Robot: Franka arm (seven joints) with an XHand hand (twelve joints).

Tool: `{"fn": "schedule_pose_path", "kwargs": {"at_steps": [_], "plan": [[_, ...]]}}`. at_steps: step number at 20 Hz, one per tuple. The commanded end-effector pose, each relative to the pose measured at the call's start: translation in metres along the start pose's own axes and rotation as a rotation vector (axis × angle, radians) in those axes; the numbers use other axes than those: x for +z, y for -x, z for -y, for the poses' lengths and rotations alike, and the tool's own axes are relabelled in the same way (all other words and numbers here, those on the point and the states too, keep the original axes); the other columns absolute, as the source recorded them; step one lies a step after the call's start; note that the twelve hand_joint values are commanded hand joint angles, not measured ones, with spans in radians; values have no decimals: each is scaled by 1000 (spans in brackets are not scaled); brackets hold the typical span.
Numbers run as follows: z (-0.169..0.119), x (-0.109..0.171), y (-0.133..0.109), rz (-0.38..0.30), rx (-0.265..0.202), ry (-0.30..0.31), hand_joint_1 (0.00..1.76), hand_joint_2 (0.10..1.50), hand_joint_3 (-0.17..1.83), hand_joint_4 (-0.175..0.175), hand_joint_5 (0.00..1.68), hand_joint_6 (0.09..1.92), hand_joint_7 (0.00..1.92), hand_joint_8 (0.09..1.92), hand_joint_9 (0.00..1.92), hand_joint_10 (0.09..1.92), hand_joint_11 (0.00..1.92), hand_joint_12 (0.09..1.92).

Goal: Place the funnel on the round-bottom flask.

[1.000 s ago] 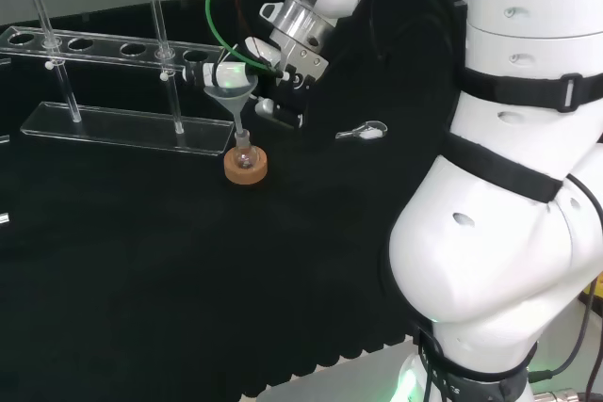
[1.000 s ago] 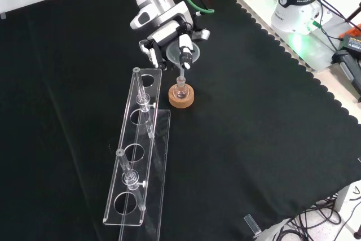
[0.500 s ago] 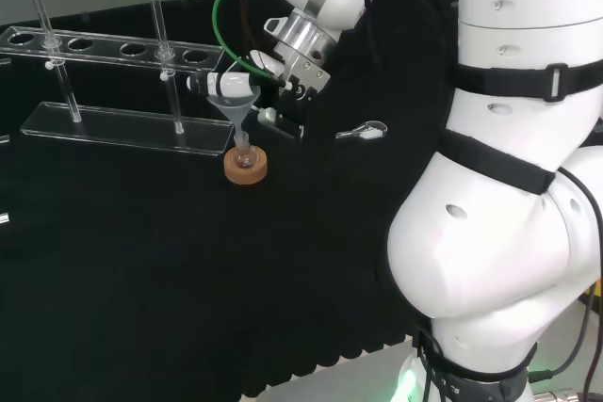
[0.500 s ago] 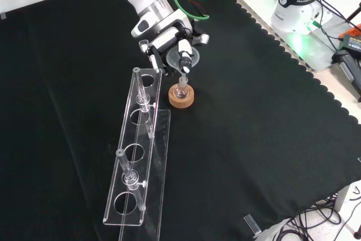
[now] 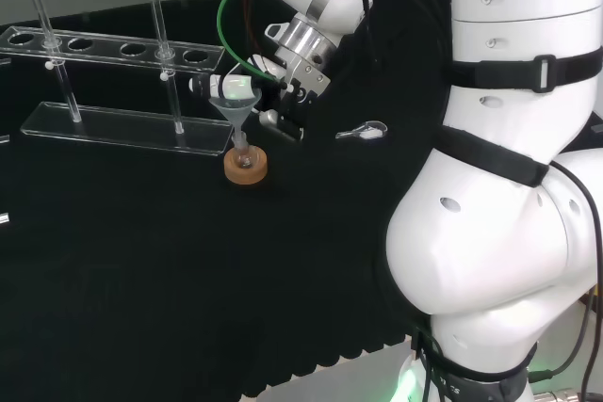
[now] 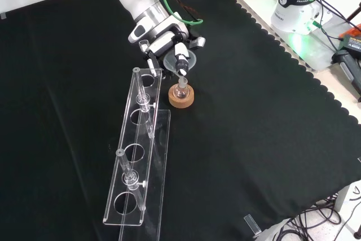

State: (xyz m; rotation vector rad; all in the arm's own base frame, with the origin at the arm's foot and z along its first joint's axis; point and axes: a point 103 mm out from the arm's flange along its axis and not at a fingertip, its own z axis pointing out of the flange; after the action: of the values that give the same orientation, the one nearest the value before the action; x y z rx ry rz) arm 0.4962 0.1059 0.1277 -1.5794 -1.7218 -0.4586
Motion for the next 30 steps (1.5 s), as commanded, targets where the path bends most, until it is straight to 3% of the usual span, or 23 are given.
{"fn": "schedule_pose_path", "kwargs": {"at_steps": [1, 8, 15, 18, 19, 20, 21, 22, 24, 26, 28, 30], "plan": [[-2, -2, -1, 14, 2, 5, 1093, 675, 869, 175, 1491, 1369, 1920, 1157, 1920, 1362, 1920, 1249], [0, -8, 14, 16, 18, 7, 1094, 674, 871, 175, 1491, 1369, 1920, 1158, 1920, 1362, 1920, 1249], [0, 0, 18, 2, 14, -44, 1090, 673, 873, 175, 1490, 1367, 1920, 1152, 1920, 1354, 1920, 1247], [2, 1, 14, -16, -18, -48, 902, 597, 883, 175, 1419, 1226, 1915, 940, 1920, 1095, 1920, 963], [3, 1, 12, -11, -30, -42, 842, 589, 836, 49, 1330, 1207, 1892, 854, 1920, 969, 1920, 863], [4, 1, 11, -8, -41, -40, 776, 582, 796, -52, 1203, 1223, 1819, 786, 1920, 777, 1920, 777], [4, 0, 9, -4, -49, -44, 717, 576, 762, -113, 1037, 1244, 1701, 739, 1859, 594, 1890, 709], [5, 0, 9, 0, -53, -46, 672, 575, 735, -145, 906, 1244, 1584, 729, 1790, 454, 1852, 669], [5, -1, 7, 7, -62, -46, 590, 573, 692, -169, 718, 1159, 1315, 770, 1597, 282, 1701, 672], [6, -3, 6, 11, -69, -45, 494, 577, 630, -175, 566, 1045, 1034, 826, 1349, 238, 1420, 838], [6, -4, 5, 18, -67, -46, 418, 597, 533, -167, 479, 929, 815, 865, 1056, 427, 1118, 1039], [6, -5, 5, 19, -64, -46, 381, 616, 466, -160, 453, 855, 711, 883, 866, 639, 966, 1153]]}}
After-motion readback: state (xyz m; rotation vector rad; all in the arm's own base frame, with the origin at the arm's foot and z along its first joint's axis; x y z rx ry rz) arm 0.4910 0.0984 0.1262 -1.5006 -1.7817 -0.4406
